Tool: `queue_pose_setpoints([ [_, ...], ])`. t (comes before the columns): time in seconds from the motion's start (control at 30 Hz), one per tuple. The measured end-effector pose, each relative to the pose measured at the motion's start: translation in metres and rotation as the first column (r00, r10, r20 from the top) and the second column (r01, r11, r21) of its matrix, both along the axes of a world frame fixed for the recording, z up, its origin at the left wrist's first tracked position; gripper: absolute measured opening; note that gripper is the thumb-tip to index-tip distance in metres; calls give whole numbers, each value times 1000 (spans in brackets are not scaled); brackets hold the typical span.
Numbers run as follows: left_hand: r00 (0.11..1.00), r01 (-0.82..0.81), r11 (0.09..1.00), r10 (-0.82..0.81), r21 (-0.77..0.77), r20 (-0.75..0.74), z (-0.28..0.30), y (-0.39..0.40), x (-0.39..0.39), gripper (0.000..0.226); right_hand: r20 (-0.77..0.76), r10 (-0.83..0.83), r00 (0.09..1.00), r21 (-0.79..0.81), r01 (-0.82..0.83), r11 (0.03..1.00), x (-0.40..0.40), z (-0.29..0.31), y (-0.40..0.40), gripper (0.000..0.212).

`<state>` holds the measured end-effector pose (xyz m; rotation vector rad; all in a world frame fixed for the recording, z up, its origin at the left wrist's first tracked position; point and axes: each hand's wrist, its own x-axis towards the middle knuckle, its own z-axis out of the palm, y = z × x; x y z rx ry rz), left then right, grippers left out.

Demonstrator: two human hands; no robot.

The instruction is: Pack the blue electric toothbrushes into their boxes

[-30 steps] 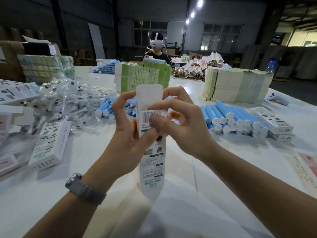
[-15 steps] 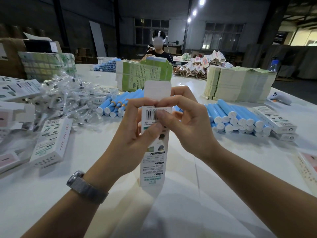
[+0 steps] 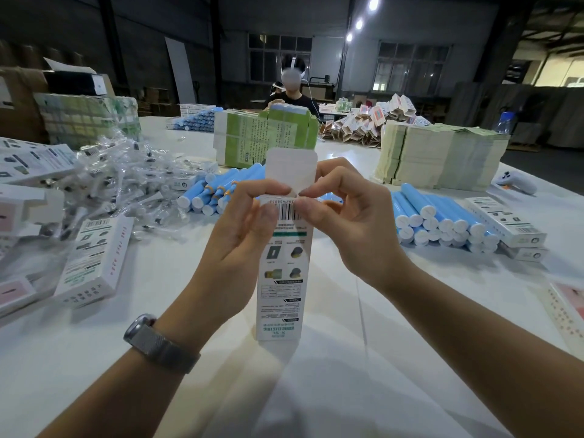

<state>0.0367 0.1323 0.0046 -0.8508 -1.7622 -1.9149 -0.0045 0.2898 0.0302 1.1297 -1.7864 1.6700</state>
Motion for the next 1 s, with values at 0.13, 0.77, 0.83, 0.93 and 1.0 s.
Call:
queue_pose_setpoints([
  [0.13, 1000, 24, 1000, -24, 9, 4, 1, -1, -1, 18, -23, 18, 1000, 20, -18, 1000, 0, 1, 1, 13],
  [0.77, 997, 44, 999, -42, 31, -61, 3, 0, 2, 17, -9, 16, 1000, 74, -16, 997, 1, 6, -1, 4],
  [0.83, 998, 40, 998, -38, 39, -53, 2, 0, 2, 15, 1, 27, 1000, 71, -27, 997, 1, 5, -1, 1],
  [0.93, 998, 33, 999, -31, 38, -48, 2, -2, 1, 12, -6, 26, 1000, 63, -26, 998, 0, 4, -1, 7],
  [1.0, 998, 29, 999, -28, 27, -51, 2, -2, 1, 11, -8, 22, 1000, 66, -22, 998, 0, 4, -1, 6],
])
